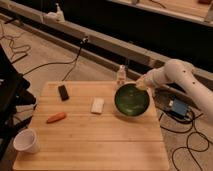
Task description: Pick up the ceramic bowl
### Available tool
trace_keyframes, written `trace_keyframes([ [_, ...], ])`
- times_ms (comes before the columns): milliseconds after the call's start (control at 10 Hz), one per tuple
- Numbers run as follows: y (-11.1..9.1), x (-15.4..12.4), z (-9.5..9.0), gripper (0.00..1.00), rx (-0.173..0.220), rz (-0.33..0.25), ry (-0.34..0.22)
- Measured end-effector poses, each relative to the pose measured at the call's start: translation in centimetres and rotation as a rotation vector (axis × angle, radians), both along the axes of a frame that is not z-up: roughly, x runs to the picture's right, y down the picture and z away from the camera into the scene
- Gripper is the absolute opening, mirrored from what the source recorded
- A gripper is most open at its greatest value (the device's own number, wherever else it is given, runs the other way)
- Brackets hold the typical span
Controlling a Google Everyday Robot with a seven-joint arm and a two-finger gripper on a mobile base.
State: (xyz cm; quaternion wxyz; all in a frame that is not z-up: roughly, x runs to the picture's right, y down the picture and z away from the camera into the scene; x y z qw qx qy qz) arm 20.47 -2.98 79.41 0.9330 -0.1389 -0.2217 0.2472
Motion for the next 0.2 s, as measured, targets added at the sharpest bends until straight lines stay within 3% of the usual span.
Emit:
trace_keyframes([
  [200,-0.23,0.00,-0.51,0.00,0.005,0.006,-0.010],
])
